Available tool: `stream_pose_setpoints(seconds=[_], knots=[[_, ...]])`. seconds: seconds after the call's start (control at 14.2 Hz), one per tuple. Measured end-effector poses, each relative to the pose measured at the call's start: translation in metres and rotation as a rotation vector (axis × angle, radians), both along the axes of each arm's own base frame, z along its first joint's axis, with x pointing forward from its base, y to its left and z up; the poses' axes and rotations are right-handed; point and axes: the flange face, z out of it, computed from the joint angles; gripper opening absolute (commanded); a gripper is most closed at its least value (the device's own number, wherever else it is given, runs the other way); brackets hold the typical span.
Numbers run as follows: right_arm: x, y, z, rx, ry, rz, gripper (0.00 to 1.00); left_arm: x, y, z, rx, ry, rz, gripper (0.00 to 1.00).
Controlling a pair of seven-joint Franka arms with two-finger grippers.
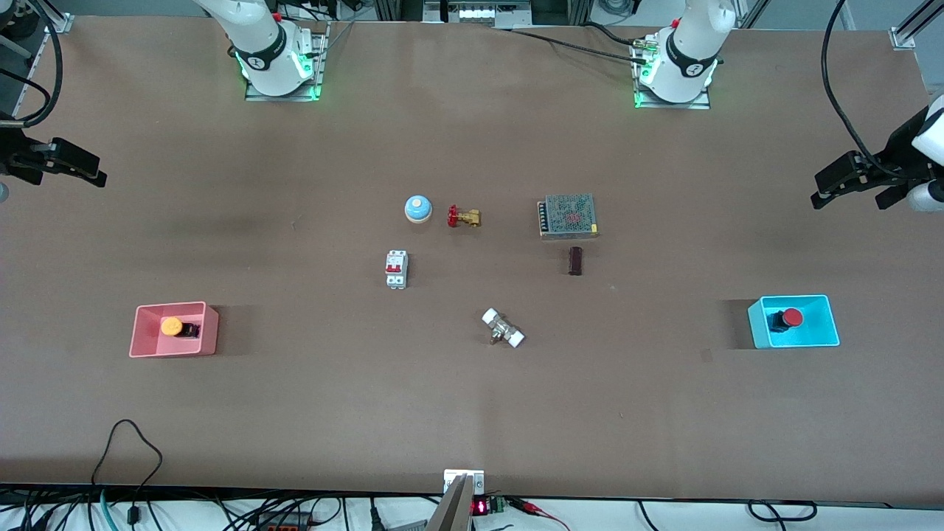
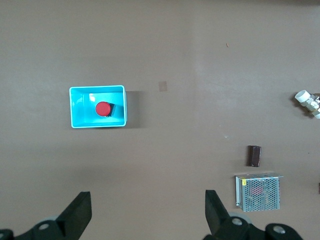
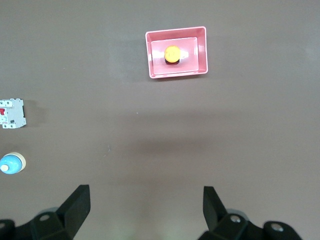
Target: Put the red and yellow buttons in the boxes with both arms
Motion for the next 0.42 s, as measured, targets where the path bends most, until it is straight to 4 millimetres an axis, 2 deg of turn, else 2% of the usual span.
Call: stream_pose_setpoints(seconds=[0.42], knots=[[0.0020,0.0004,0.0015,-0.002,-0.018,-0.003,1.00,-0.0001,0.0001,-0.0005,0.000,0.001,0.000,1.00]])
